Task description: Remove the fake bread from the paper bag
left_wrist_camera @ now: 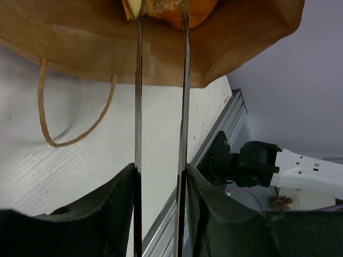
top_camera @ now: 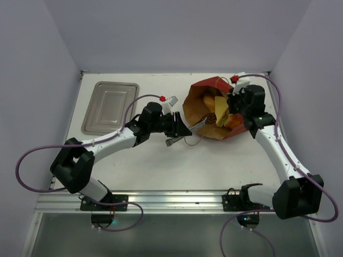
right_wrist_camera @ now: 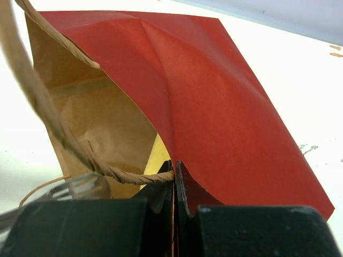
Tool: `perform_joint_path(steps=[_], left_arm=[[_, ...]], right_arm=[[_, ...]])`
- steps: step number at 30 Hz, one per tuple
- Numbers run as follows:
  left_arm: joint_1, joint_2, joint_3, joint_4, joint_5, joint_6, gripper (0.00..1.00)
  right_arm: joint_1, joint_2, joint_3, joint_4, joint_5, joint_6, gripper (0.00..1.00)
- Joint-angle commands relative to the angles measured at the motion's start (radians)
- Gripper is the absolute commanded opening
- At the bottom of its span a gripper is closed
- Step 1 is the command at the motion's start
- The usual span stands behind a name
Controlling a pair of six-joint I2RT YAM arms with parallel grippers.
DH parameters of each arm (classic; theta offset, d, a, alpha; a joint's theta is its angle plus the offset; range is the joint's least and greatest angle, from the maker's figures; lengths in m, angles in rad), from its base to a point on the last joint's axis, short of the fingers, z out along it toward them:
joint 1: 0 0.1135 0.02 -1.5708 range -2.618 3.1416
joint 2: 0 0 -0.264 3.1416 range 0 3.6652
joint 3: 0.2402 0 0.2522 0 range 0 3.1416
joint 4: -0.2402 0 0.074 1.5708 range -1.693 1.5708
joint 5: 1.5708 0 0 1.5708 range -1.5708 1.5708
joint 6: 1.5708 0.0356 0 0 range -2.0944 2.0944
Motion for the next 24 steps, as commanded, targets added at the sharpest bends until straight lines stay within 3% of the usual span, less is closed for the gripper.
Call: perform_joint_path(steps=[1, 5, 13, 24], left_arm=[[0.042, 0.036, 0.052, 0.083, 0.024, -0.031, 0.44], [0.106, 0.115, 0.058, 0.172, 0.086, -0.071, 0.43], [0.130, 0.235, 0.104, 0.316, 0.200, -0.133, 0.44], [0.130, 0.335, 0.167, 0.333, 0.214, -0.162, 0.45]], right_arm=[[-0.012, -0.007, 0.023, -0.014, -0.002, 0.015, 0.00], [-0.012, -0.004, 0.025, -0.014, -0.006, 0.015, 0.00], [-0.014, -0.002, 0.025, -0.017, -0.008, 0.015, 0.00], [-0.015, 0.006, 0.025, -0.014, -0.014, 0.016, 0.00]])
